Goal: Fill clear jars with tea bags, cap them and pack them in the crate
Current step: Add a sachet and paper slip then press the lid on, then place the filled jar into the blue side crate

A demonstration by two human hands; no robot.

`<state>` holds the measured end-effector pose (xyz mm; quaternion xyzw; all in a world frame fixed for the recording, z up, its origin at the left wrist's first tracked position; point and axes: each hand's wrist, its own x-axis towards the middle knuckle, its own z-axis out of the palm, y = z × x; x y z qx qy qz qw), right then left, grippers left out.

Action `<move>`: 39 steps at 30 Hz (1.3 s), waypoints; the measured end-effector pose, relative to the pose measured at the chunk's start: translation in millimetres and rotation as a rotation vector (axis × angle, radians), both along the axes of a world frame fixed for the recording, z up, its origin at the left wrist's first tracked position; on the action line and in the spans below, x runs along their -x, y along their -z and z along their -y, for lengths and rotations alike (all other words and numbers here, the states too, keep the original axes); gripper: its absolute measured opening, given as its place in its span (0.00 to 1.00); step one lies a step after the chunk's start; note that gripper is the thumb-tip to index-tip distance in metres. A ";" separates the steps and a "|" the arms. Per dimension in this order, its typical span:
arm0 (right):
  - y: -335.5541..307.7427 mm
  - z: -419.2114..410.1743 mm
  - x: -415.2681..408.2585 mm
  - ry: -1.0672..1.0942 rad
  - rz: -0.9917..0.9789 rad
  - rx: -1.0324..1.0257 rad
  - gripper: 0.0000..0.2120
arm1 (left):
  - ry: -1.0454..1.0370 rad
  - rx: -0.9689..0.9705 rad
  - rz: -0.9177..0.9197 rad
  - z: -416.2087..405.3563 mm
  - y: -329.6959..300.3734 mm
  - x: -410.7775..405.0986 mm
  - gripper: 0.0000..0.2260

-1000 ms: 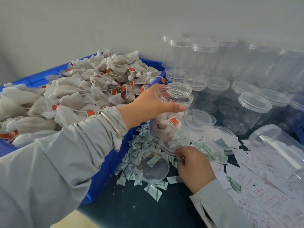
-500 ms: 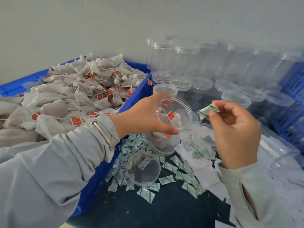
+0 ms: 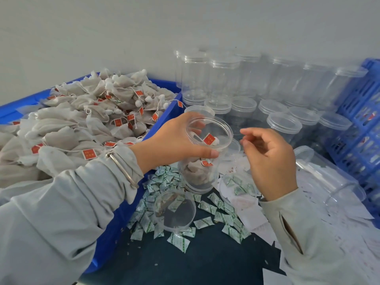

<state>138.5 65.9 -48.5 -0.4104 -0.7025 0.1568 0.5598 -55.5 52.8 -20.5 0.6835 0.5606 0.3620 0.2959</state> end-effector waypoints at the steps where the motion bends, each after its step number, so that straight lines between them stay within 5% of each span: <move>1: 5.6 -1.4 -5.3 0.021 0.029 0.027 0.15 | -0.009 0.001 0.022 -0.6 0.1 -0.3 0.33; 9: 58.6 -17.7 -36.7 0.138 0.356 0.484 0.15 | -0.037 0.004 0.038 -2.6 3.8 -3.2 0.32; 14: 76.2 -27.8 -40.1 0.182 0.567 0.577 0.22 | -0.059 0.028 0.036 -3.0 2.9 -5.9 0.36; 22: 80.1 -26.5 -39.1 0.032 0.067 0.566 0.22 | -0.074 0.070 0.015 -3.9 5.2 -4.7 0.44; 26: 81.8 -30.3 -48.2 0.116 0.019 0.630 0.21 | -0.087 0.070 0.023 -4.6 6.1 -4.1 0.44; 33: 82.1 -32.6 -61.5 0.254 0.485 0.689 0.14 | -0.085 0.074 0.017 -4.9 7.2 -2.0 0.47; 39: 77.0 -28.7 -65.4 0.146 0.598 0.722 0.19 | -0.086 0.078 -0.002 -4.9 7.7 -2.3 0.45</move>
